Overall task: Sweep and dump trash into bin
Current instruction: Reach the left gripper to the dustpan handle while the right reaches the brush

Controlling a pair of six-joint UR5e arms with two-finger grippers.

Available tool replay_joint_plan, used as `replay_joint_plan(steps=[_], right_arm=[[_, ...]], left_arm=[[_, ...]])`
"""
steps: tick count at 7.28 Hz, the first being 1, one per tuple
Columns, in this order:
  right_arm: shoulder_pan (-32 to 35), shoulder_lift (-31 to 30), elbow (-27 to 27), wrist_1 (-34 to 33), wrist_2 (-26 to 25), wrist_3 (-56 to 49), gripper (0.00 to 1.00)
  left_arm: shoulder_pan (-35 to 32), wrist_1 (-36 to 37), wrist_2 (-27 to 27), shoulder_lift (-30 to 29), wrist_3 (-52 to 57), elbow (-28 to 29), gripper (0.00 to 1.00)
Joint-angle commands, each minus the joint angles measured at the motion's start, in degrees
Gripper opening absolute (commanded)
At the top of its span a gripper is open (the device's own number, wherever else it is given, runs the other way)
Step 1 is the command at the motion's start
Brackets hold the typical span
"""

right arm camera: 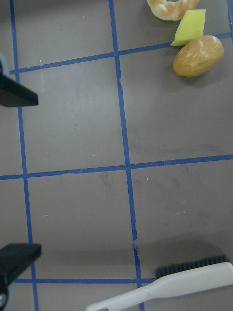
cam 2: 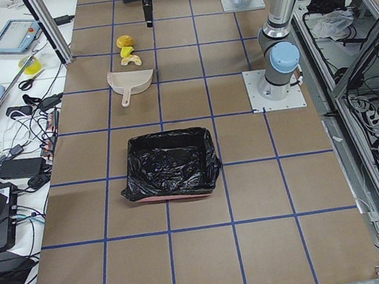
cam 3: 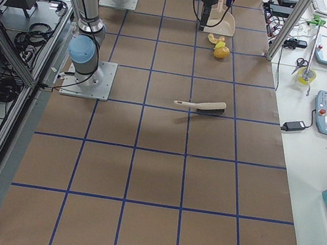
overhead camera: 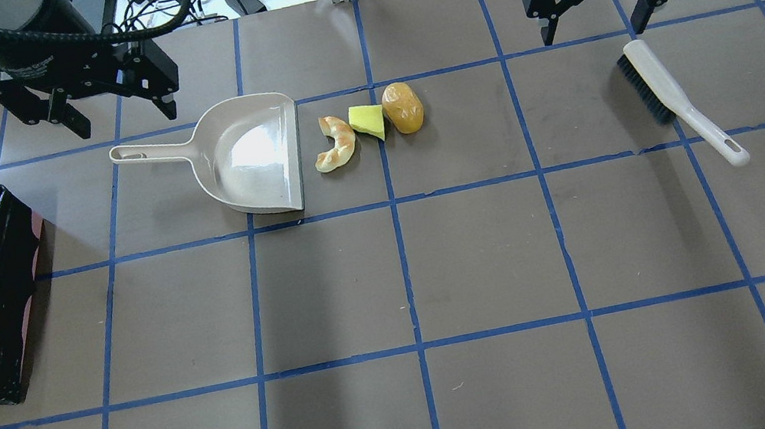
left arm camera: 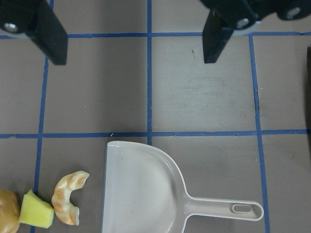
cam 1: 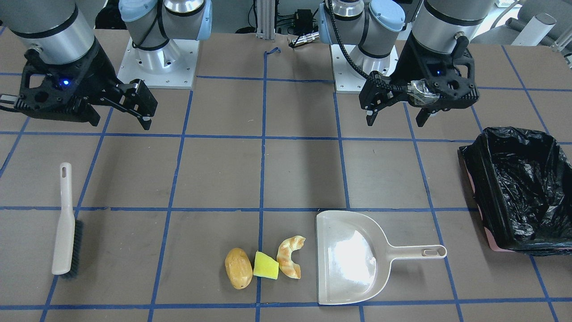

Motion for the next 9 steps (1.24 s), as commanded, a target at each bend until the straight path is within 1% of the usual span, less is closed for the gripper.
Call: replay_joint_plan(steps=[1,3,5,6,8,9], right_arm=[[0.0,-0.72,1.08,-0.02,-0.23,0.03,1.0],[0.0,-0.72,1.96,-0.28,-0.31,0.47,1.0],[-0.09,-0.72,1.96,-0.46,-0.14,0.47,1.0],[-0.18,-0.63,2.31,1.11,-0.4,0.47,1.0],[-0.61,-0.54,2.66,1.82,-0.75,-0.67,1.0],[-1.14,-0.63,2.66,1.22,-3.54,-1.2,1.0]], left_arm=[[0.02,-0.01,0.07,0.22,0.1,-0.11,1.0],[-0.07,0.16,-0.19,-0.57,0.98,-0.29,1.0],[-0.33,1.65,-0.02,-3.2,0.81,-1.17,1.0],[-0.16,3.31,0.15,-5.04,0.63,-1.26,1.0],[0.46,4.73,-0.02,-9.16,0.98,-1.78,1.0],[0.46,7.95,-0.11,-12.06,4.29,-1.78,1.0]])
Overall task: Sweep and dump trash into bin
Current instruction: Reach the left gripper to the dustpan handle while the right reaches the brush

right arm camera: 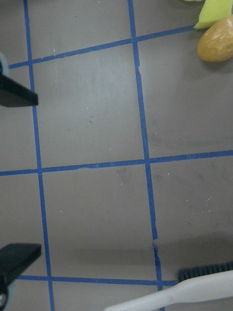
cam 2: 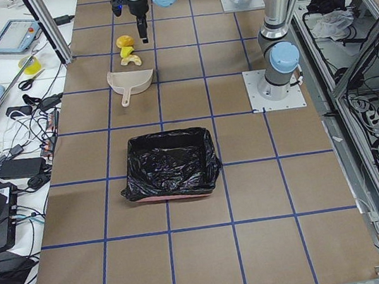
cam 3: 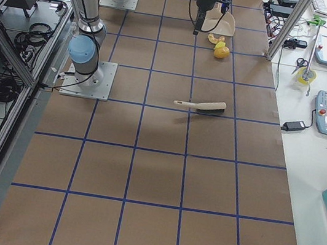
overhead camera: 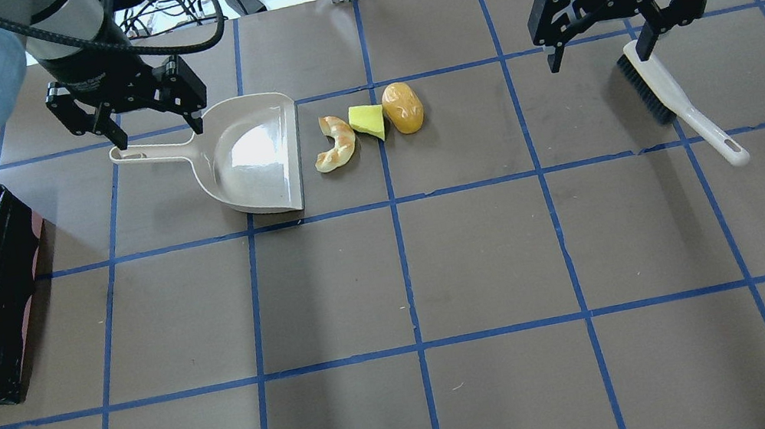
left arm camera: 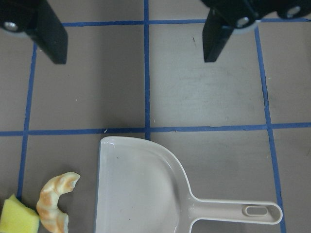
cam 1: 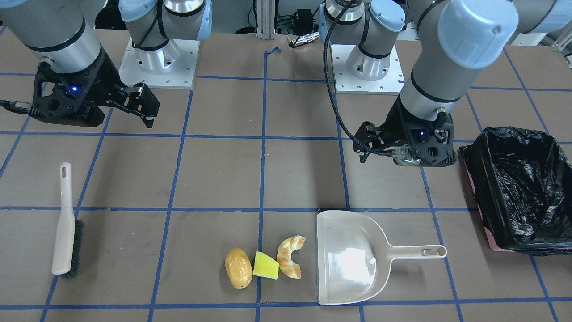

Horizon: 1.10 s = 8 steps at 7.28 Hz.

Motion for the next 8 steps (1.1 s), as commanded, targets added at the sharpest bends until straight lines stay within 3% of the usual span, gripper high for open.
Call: replay_joint_plan(steps=[1,5,6,8], right_arm=[[-1.58,-0.17,0.13,-0.46,-4.69,-8.21,1.0],[-14.73,-0.52,1.97,-2.12,-4.02,-32.57,0.99],[-18.43,-0.26,4.76,-5.87,-3.84,-37.07,0.99],[-23.02,0.0,13.36,-19.47,-3.75,-45.34,0.99]], left_arm=[[0.08,4.01,-0.03,-5.8,9.08,-0.12,1.0],[6.04,9.27,-0.12,-11.52,44.81,0.93,1.0],[6.93,12.86,-0.12,-13.11,54.31,0.94,1.0],[7.73,17.81,-0.03,-15.31,69.02,1.02,1.0]])
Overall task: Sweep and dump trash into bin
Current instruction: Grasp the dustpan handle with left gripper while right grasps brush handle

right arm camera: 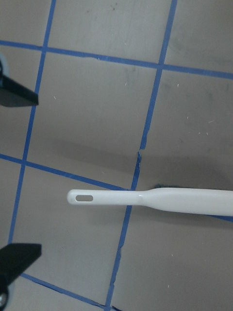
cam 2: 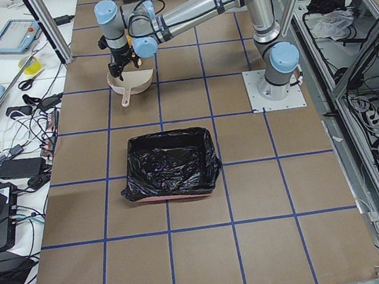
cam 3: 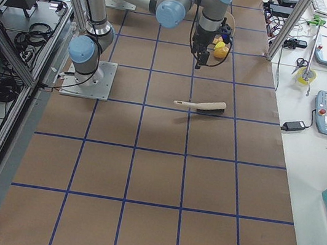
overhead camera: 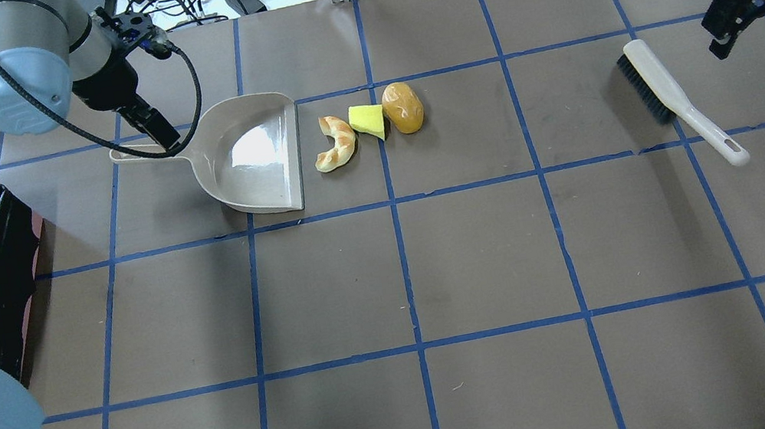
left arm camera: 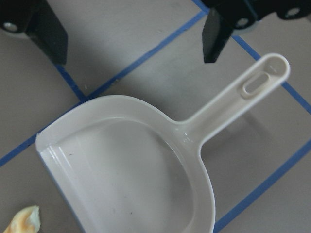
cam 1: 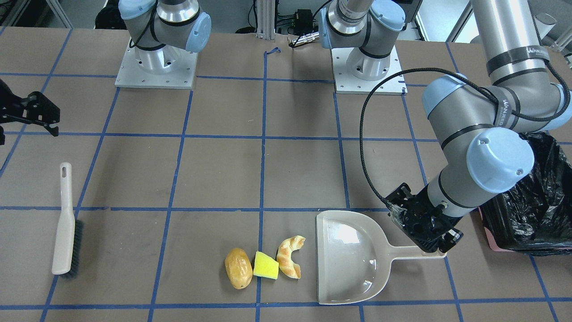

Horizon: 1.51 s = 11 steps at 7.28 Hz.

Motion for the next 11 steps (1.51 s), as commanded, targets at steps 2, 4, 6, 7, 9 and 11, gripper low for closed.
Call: replay_joint_plan(steps=[2,4,6,7,9,11], right_arm=[[-3.95,1.56,8.69,-12.37,0.35,-6.15,0.99],[-3.95,5.95,8.87,-14.04,0.26,-6.41,0.99],[-3.95,9.82,9.05,-15.89,0.26,-6.59,0.99],[-3.95,11.93,9.49,-18.77,0.26,-6.67,0.99],[-3.77,13.87,9.84,-19.5,0.35,-6.24,0.99],[-3.6,14.41,10.89,-19.33,0.09,-5.36,0.99]], left_arm=[[2.34,7.87,0.07,-3.54,26.89,0.01,1.0],[2.88,8.15,0.59,-4.08,37.01,-1.12,1.0],[3.58,10.32,1.9,-4.34,44.33,-2.53,1.0],[3.49,13.74,2.26,-4.43,43.66,-4.63,1.0],[3.49,16.23,2.27,-5.48,43.39,-5.7,1.0],[3.49,16.23,2.18,-6.45,41.2,-5.79,1.0]])
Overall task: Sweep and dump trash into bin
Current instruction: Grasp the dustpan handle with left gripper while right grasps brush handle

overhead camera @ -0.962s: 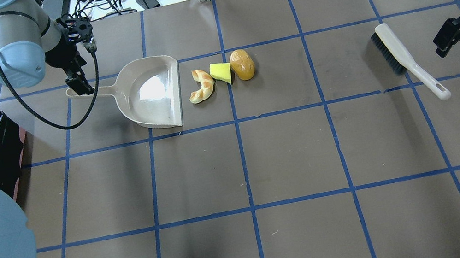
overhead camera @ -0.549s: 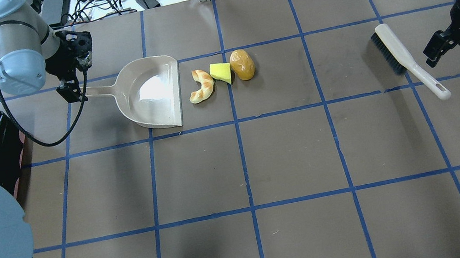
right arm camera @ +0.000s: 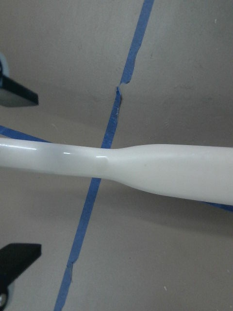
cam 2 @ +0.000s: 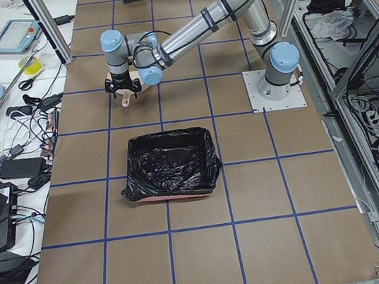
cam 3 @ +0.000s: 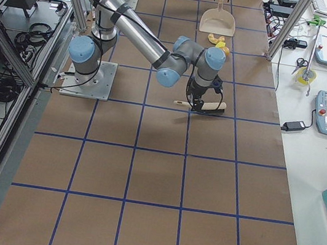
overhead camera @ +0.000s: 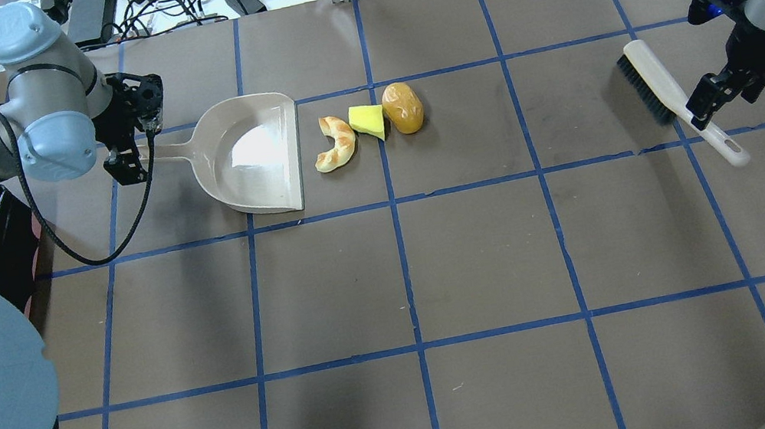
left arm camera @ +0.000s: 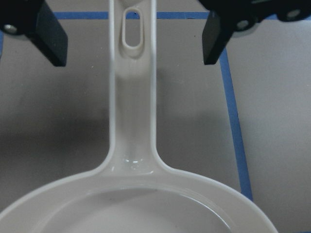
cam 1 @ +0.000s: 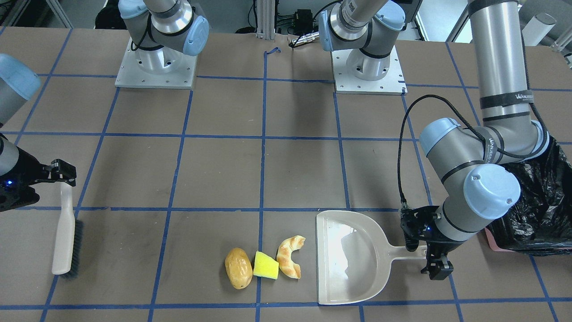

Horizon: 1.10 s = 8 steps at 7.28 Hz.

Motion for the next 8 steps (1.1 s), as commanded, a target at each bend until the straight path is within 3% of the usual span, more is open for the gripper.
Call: replay_joint_plan(steps=[1,3,4,8], right_arm=[[0.22,0.49,0.84,-0.02,-0.48,1.49,0.99],[0.22,0.76,1.37,0.24,-0.66,1.15,0.99],[0.22,1.28,1.55,0.24,-1.0,0.97,0.97],[0.13,1.64,2.78,0.33,-1.1,1.41,0.84]], left_arm=[[0.0,0.16,-0.11,-0.78,-1.51,-0.1,1.0],[-0.17,0.16,-0.02,-0.43,-1.42,0.77,0.18],[-0.17,0.25,-0.02,-0.43,-1.51,0.95,0.0],[-0.52,0.16,0.15,0.45,-1.42,0.51,0.0]])
